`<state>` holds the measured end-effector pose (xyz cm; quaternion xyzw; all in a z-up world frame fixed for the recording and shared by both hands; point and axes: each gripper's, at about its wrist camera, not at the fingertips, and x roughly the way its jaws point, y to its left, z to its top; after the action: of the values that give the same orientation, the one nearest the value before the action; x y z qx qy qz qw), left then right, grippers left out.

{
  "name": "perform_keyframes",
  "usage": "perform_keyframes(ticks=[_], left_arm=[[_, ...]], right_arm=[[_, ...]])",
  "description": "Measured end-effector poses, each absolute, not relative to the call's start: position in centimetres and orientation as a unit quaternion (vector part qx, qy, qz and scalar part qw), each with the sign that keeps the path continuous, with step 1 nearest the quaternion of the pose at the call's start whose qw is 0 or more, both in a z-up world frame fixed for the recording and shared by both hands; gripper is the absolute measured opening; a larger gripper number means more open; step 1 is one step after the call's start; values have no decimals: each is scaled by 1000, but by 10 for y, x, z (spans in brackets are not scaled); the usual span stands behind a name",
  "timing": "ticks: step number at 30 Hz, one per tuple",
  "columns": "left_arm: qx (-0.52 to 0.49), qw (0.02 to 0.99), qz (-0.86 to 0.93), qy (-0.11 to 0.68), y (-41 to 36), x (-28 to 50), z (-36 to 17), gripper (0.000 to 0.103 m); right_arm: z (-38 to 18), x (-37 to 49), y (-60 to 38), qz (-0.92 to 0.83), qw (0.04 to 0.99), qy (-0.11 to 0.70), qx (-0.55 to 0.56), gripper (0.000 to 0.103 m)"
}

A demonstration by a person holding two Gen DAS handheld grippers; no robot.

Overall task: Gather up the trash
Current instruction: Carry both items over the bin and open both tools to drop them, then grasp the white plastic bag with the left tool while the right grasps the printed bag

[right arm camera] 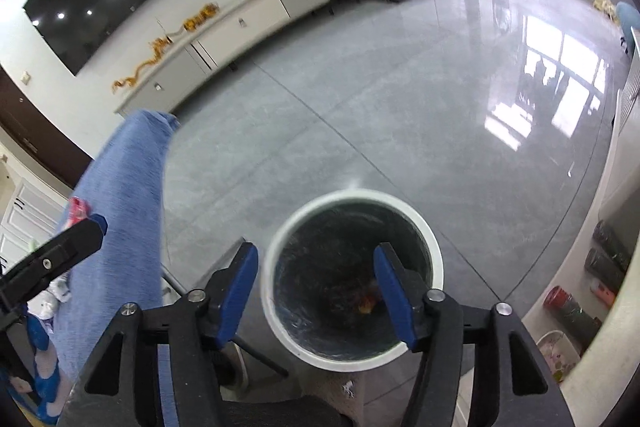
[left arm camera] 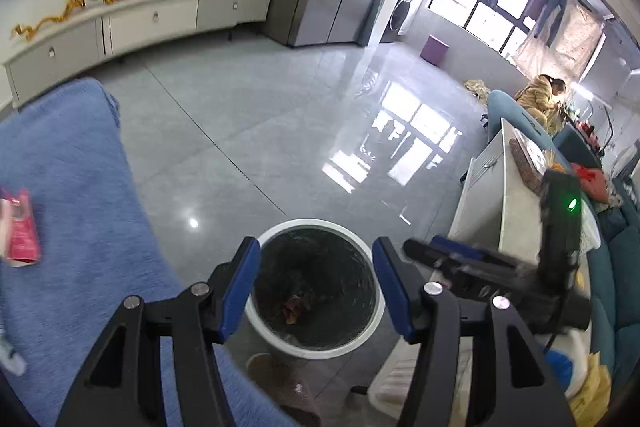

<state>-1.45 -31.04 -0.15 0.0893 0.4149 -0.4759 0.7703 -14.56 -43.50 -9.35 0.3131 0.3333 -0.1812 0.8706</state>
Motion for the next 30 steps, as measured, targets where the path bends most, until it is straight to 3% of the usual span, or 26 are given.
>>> perform_keyframes(ticks=[6,9,21,30], left_arm=[[87,797,-463,378,-256,-24,30,57],[79,814,-447,362,-221,-24,44,57],[5,892,-339,299,-43,5,76,57],[-15,917,-255,307,61,39,57,57]], right_arm=[[-39,-165,-405,-187,902,274,276,93],[-12,-174,-387,-183,917,239,262,103],[73,-170,-304,-131,967,132,171,103],[71,-122,-256,-49,974,167,148,103]])
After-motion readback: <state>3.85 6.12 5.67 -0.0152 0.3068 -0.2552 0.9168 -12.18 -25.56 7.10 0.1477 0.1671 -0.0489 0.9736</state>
